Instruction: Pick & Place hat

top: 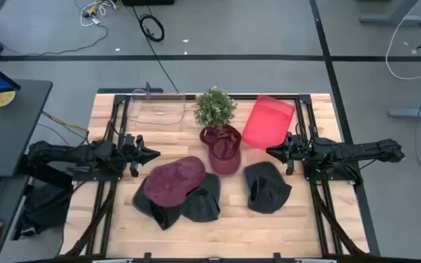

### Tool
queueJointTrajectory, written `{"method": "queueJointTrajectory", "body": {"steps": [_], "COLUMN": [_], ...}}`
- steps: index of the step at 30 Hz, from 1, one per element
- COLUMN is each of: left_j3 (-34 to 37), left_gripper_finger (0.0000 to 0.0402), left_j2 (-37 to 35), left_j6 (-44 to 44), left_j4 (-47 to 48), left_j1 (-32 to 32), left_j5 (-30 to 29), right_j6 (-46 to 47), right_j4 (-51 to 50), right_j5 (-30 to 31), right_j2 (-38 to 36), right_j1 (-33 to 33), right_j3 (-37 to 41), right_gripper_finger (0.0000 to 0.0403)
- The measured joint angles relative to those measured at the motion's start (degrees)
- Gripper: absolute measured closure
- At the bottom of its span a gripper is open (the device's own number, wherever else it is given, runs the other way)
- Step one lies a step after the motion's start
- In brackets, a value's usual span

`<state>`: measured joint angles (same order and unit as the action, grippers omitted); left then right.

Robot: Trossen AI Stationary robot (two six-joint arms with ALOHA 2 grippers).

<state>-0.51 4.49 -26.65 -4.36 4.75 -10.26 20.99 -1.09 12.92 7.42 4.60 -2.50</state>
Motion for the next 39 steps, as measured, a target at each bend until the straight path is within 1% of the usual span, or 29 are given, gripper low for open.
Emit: {"method": "queueJointTrajectory", "body": {"steps": [5,9,12,17,21,24,29,32,37,39], "left_j3": [0.00,0.00,0.00,-0.02,-0.02,-0.02,-0.02,-0.02,-0.09,-0.11], "left_gripper_finger": [0.0392,0.0392,0.0392,0.0392,0.0392,0.0392,0.0392,0.0392,0.0392,0.0392], "left_j2": [0.00,0.00,0.00,0.00,0.00,0.00,0.00,0.00,0.00,0.10], "left_j6": [0.28,0.30,0.31,0.33,0.31,0.32,0.37,0.37,0.46,0.82], "left_j4": [-0.02,-0.02,-0.02,-0.02,-0.02,-0.04,-0.04,-0.02,1.50,1.77], "left_j1": [-0.02,-0.01,-0.02,-0.02,-0.02,-0.01,-0.02,-0.02,-0.02,-0.02], "left_j5": [0.00,0.02,0.02,0.02,0.02,0.02,0.02,0.02,0.17,0.24], "right_j6": [2.25,6.05,7.26,7.28,7.52,7.53,7.59,8.62,9.62,9.62], "right_j4": [-0.06,-0.27,-0.34,-0.73,-0.91,-1.20,-1.24,-1.20,-0.08,1.75], "right_j5": [0.17,-0.37,-0.55,-3.47,-5.13,-6.52,-7.36,-5.66,-0.31,0.18], "right_j2": [0.00,0.00,0.00,0.00,0.00,0.00,0.42,1.98,6.31,8.15], "right_j1": [0.00,0.00,0.00,0.00,0.00,0.00,0.00,0.00,0.00,-0.02], "right_j3": [0.02,0.00,0.01,0.01,0.00,0.02,0.00,0.01,0.02,0.02], "right_gripper_finger": [0.0294,0.0250,0.0216,0.0166,0.0138,0.0127,0.0123,0.0124,0.0124,0.0124]}}
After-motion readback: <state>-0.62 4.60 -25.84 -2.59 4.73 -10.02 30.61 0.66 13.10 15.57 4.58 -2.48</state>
